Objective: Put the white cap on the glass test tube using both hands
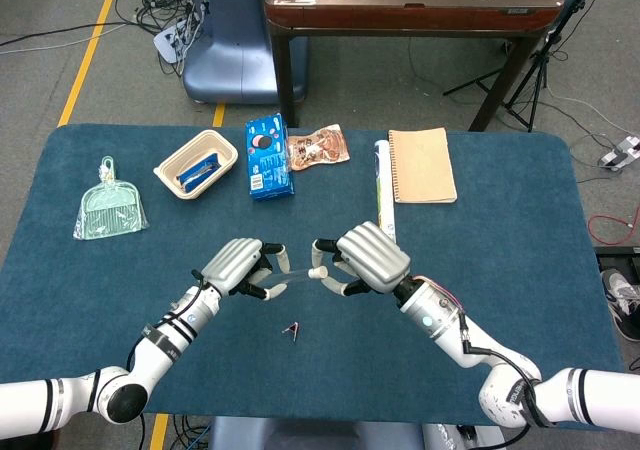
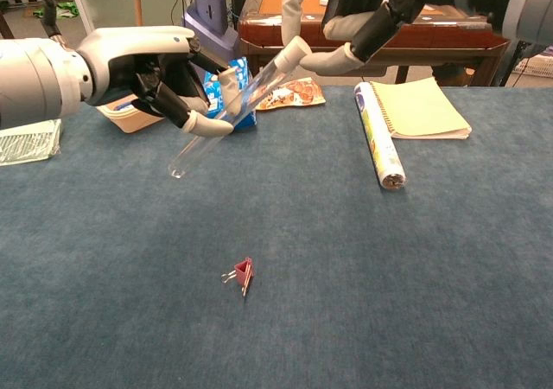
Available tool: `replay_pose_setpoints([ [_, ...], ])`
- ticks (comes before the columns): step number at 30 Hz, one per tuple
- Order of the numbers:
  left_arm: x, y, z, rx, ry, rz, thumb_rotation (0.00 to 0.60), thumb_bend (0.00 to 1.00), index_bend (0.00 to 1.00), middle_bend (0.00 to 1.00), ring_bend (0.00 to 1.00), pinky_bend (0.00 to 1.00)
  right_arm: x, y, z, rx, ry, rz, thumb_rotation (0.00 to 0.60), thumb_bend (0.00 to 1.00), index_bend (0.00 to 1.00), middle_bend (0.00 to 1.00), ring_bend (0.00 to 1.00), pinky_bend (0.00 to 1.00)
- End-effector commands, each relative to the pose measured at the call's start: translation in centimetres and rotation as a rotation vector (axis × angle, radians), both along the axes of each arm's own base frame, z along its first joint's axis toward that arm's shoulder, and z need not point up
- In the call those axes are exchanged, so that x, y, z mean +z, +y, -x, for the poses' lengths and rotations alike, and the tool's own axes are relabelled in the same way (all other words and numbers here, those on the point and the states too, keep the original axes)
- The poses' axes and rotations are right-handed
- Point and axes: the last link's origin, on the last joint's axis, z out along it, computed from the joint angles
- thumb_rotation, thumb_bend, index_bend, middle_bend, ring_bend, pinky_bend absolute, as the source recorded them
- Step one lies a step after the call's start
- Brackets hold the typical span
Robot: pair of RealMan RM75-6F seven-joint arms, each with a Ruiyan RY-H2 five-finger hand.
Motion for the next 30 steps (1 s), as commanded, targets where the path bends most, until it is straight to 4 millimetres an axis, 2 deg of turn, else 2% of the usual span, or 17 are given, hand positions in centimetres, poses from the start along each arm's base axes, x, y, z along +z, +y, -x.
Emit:
replay_pose_setpoints([
  [1,0.0,0.0,0.1,0.000,0.005,0.000,0.600,0.26,0.65,1.00,0.99,1.00,-0.3,0.0,0.0,0.000,0.004,-0.005,0.600,0.39,0.65,1.00,1.00,1.00],
  [18,0.4,0.0,0.5,0.009,0.015,-0.008,0.600,0.26,0.65,1.00,0.99,1.00,-1.0,-0.1,-0.2,0.012,0.015,0.011,0.600,0.37,0.63,1.00,1.00,1.00],
  [24,0.4,0.0,0.8,0.011,0.024,-0.012,0.600,0.26,0.65,1.00,0.99,1.00,-0.9,0.0,-0.1,0.015,0.013,0.020,0.600,0.20,0.43,1.00,1.00,1.00],
  [27,0.5,0.2,1.1,0.012,0.033,-0.018,0.600,0.26,0.65,1.00,0.99,1.00,-0.5,0.1,0.1,0.014,0.011,0.028,0.600,0.17,0.36,1.00,1.00,1.00],
  [30,0.6,0.3,1.4,0.015,0.045,-0.024,0.600,0.26,0.65,1.00,0.99,1.00,-0.2,0.2,0.4,0.009,0.004,0.031,0.600,0.16,0.33,1.00,1.00,1.00],
])
